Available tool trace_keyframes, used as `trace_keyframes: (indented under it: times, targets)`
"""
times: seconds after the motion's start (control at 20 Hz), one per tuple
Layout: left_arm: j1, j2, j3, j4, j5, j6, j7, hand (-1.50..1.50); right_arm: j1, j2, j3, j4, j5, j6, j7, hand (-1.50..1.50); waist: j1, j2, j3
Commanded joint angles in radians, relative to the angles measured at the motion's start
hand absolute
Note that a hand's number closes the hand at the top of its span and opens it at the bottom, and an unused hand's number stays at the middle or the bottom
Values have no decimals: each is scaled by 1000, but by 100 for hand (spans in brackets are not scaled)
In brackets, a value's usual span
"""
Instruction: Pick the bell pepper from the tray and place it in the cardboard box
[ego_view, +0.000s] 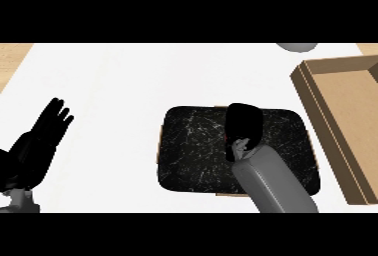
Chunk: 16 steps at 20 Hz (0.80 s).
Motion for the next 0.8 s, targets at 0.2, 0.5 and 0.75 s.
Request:
trace_keyframes:
  times: [0.2,0.5,0.75]
  targets:
    - [-71,-3,15,45,-9,-3,25,0,-88,-73,-234,179,-81,-134,-148,150,5,10,1]
    - [-41,39,69,37,29,-68,23,0,-210,-127,-384,367,-154,-169,-237,150,8,5,1]
    - [-1,-39,8,-29,-50,5,31,0,-187,-131,-327,293,-67,-228,-188,150,-1,0,1]
